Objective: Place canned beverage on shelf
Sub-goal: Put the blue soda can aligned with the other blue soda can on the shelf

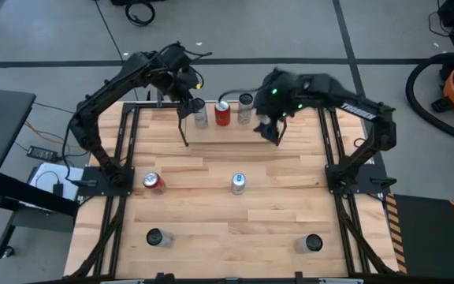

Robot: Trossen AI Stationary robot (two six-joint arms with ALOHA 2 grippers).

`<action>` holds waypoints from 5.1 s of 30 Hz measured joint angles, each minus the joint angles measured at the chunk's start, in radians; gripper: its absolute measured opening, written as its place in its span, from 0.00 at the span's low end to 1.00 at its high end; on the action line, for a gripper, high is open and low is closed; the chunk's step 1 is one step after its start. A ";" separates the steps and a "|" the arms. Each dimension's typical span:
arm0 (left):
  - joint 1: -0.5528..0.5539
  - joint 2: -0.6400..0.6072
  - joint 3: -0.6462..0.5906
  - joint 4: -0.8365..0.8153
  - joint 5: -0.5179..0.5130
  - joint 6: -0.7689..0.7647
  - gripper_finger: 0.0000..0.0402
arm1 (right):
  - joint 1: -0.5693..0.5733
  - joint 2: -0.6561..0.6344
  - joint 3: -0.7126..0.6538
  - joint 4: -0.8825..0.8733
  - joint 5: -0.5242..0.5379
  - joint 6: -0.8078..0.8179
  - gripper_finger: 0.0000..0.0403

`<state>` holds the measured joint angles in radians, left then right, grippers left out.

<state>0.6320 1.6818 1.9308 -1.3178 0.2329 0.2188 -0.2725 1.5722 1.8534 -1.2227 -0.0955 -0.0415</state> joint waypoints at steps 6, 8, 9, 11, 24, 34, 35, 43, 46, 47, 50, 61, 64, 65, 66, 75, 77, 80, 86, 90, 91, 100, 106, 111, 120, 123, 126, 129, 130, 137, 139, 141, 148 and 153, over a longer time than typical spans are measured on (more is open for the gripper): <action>-0.067 -0.036 0.000 -0.020 0.001 -0.018 0.79 | 0.059 -0.001 -0.188 0.152 -0.076 -0.024 0.78; -0.088 -0.043 0.000 -0.021 0.001 -0.025 0.79 | 0.084 -0.001 -0.246 0.225 -0.092 -0.051 0.78; -0.102 -0.047 0.000 -0.021 0.001 -0.026 0.79 | 0.095 -0.001 -0.274 0.252 -0.094 -0.066 0.78; -0.126 -0.055 0.000 -0.023 0.001 -0.027 0.79 | 0.116 -0.001 -0.323 0.297 -0.095 -0.092 0.78; -0.238 -0.061 0.000 -0.023 0.001 -0.052 0.79 | 0.174 -0.001 -0.540 0.571 -0.273 -0.363 0.78; -0.261 -0.113 -0.033 -0.052 0.000 -0.080 0.79 | 0.160 -0.001 -0.631 0.705 -0.348 -0.443 0.78; -0.261 -0.134 -0.056 -0.040 0.000 -0.081 0.79 | 0.160 -0.001 -0.637 0.718 -0.353 -0.453 0.78; -0.261 -0.385 -0.391 0.169 -0.003 -0.167 0.79 | 0.160 -0.001 -0.670 0.732 -0.386 -0.515 0.78; -0.261 -0.473 -0.505 0.252 -0.003 -0.205 0.79 | 0.160 -0.001 -0.681 0.773 -0.408 -0.536 0.78; -0.261 -0.498 -0.537 0.285 -0.004 -0.213 0.79 | 0.160 -0.001 -0.687 0.790 -0.412 -0.542 0.78; -0.265 -0.560 -0.619 0.338 -0.006 -0.235 0.79 | 0.160 -0.001 -0.710 0.831 -0.415 -0.550 0.78; -0.265 -0.697 -0.853 0.543 -0.005 -0.242 0.79 | 0.158 -0.001 -0.806 0.948 -0.423 -0.555 0.78; -0.265 -0.710 -0.907 0.584 -0.005 -0.258 0.79 | 0.158 -0.001 -0.830 0.979 -0.423 -0.556 0.78; -0.265 -0.711 -0.920 0.594 -0.005 -0.261 0.79 | 0.158 -0.001 -0.837 0.994 -0.423 -0.557 0.78; -0.265 -0.710 -0.930 0.598 -0.005 -0.261 0.79 | 0.158 -0.001 -0.842 1.008 -0.423 -0.557 0.78; -0.265 -0.710 -0.983 0.653 -0.005 -0.261 0.79 | 0.164 -0.001 -0.890 1.083 -0.414 -0.518 0.78; -0.265 -0.709 -0.983 0.663 -0.005 -0.260 0.79 | 0.170 -0.001 -0.890 1.101 -0.414 -0.494 0.78; -0.265 -0.710 -0.983 0.688 -0.005 -0.260 0.79 | 0.185 0.005 -0.890 1.126 -0.387 -0.477 0.78; -0.265 -0.709 -0.983 0.698 -0.003 -0.259 0.79 | 0.216 0.061 -0.891 1.126 -0.298 -0.475 0.78; -0.264 -0.709 -0.983 0.701 -0.003 -0.258 0.79 | 0.228 0.080 -0.890 1.148 -0.283 -0.474 0.78; -0.264 -0.709 -0.983 0.702 -0.003 -0.256 0.79 | 0.229 0.080 -0.890 1.152 -0.273 -0.474 0.78; -0.264 -0.709 -0.983 0.701 -0.004 -0.248 0.79 | 0.230 0.074 -0.889 1.169 -0.214 -0.381 0.64; -0.264 -0.709 -0.983 0.701 -0.005 -0.249 0.79 | 0.229 0.074 -0.885 1.185 -0.029 -0.223 0.61; -0.264 -0.709 -0.983 0.701 -0.005 -0.249 0.79 | 0.236 0.069 -0.855 1.154 0.075 -0.111 0.63; -0.264 -0.709 -0.983 0.704 -0.005 -0.230 0.79 | 0.229 -0.098 -0.808 1.023 0.248 -0.059 0.62; -0.264 -0.709 -0.983 0.706 -0.005 -0.227 0.79 | 0.211 -0.199 -0.806 0.999 0.292 -0.058 0.62; -0.264 -0.709 -0.983 0.711 -0.005 -0.225 0.79 | 0.185 -0.298 -0.806 0.967 0.358 -0.058 0.62; -0.264 -0.709 -0.983 0.719 -0.005 -0.225 0.79 | 0.152 -0.380 -0.805 0.930 0.435 -0.057 0.62; -0.264 -0.709 -0.983 0.721 -0.005 -0.225 0.79 | 0.138 -0.401 -0.805 0.913 0.457 -0.054 0.62; -0.264 -0.709 -0.983 0.725 -0.005 -0.222 0.79 | 0.036 -0.466 -0.805 0.836 0.522 0.075 0.62; -0.264 -0.709 -0.983 0.725 -0.005 -0.222 0.79 | 0.008 -0.455 -0.805 0.805 0.527 0.126 0.62; -0.264 -0.709 -0.983 0.725 -0.005 -0.223 0.79 | -0.015 -0.434 -0.806 0.761 0.533 0.191 0.62; -0.264 -0.709 -0.983 0.724 -0.005 -0.223 0.79 | -0.027 -0.366 -0.864 0.760 0.539 0.265 0.62; -0.264 -0.709 -0.983 0.723 -0.005 -0.215 0.79 | -0.026 -0.338 -0.917 0.785 0.524 0.286 0.62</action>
<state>0.3679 0.9726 0.9478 -0.5945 0.2279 0.0034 -0.2988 1.2339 0.9369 -0.4374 0.4283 0.2448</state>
